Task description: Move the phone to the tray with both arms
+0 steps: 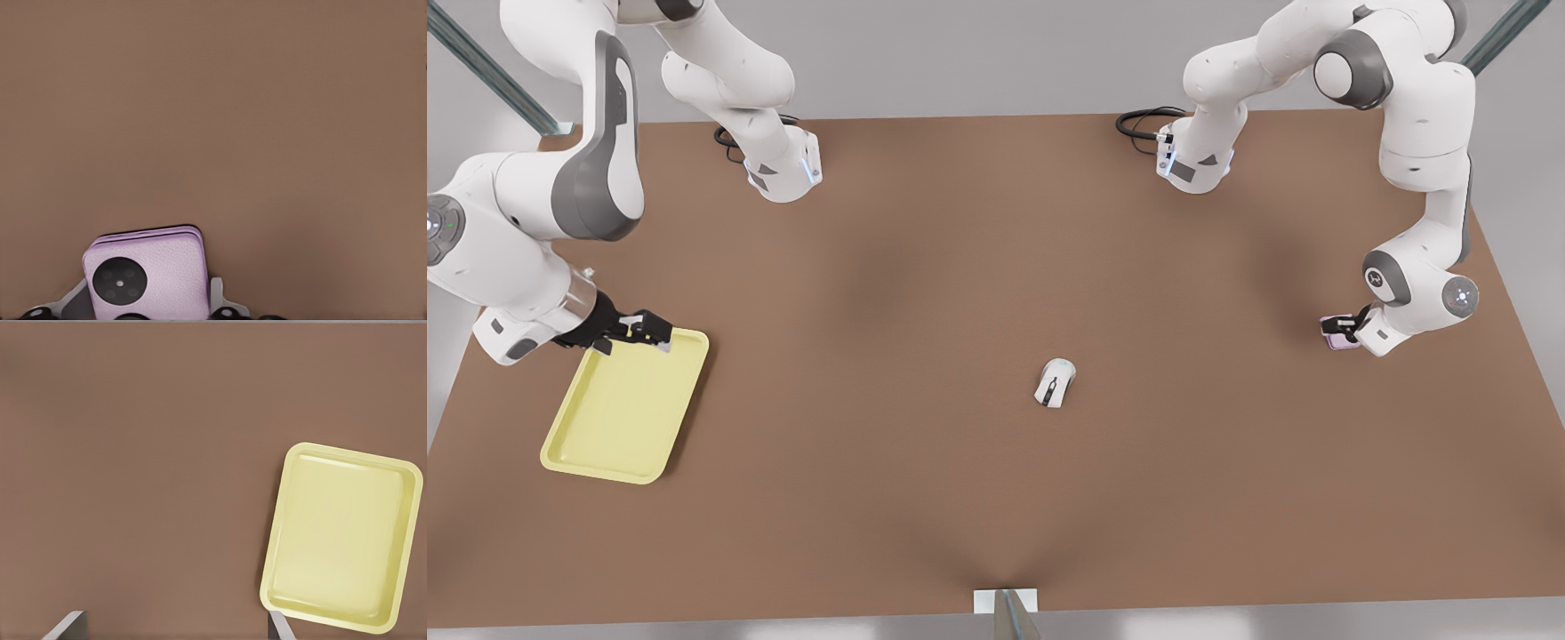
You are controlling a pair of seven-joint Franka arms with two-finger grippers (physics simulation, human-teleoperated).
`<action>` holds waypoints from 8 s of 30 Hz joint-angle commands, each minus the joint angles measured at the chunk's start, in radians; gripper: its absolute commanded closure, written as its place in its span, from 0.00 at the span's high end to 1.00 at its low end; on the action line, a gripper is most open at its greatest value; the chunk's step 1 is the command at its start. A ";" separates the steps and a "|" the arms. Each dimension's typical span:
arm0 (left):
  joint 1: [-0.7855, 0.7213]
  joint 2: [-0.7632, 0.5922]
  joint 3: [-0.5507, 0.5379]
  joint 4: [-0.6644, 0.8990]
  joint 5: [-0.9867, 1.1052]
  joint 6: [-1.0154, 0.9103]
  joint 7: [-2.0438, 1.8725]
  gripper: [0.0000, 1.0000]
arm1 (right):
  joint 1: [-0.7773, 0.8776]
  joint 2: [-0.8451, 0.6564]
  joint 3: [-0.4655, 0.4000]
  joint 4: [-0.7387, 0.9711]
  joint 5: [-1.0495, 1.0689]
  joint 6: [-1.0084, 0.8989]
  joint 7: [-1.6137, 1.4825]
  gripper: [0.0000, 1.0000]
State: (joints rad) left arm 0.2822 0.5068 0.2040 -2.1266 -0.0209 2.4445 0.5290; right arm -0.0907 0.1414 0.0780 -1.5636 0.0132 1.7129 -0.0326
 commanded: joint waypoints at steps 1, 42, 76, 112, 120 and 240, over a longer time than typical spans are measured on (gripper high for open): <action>0.000 -0.001 0.000 0.001 -0.001 -0.005 0.026 0.88 | 0.000 0.000 0.000 0.002 0.001 -0.001 -0.003 1.00; 0.000 -0.011 -0.006 0.024 -0.019 -0.022 -0.259 0.76 | -0.001 0.000 0.000 0.002 0.001 -0.006 -0.003 1.00; -1.089 0.581 -0.252 1.156 -0.040 -0.246 -1.782 0.78 | -0.004 0.087 0.017 0.082 0.002 -0.073 0.000 1.00; -0.480 0.102 -0.189 1.120 -0.060 -1.087 -0.415 1.00 | 0.569 0.681 0.137 0.341 -0.121 0.300 1.260 1.00; -0.480 0.096 -0.189 1.123 -0.065 -1.078 -0.417 1.00 | 0.571 0.712 0.141 0.255 -0.117 0.461 1.114 1.00; -0.388 -0.129 -0.107 0.952 -0.016 -1.036 -0.434 1.00 | -0.147 0.337 -0.294 -0.277 0.172 0.580 -1.144 1.00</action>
State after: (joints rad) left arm -0.1059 0.3789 0.0965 -1.1759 -0.0375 1.4086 0.0934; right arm -0.2368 0.5022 -0.2169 -1.8589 0.2102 2.4389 -0.7926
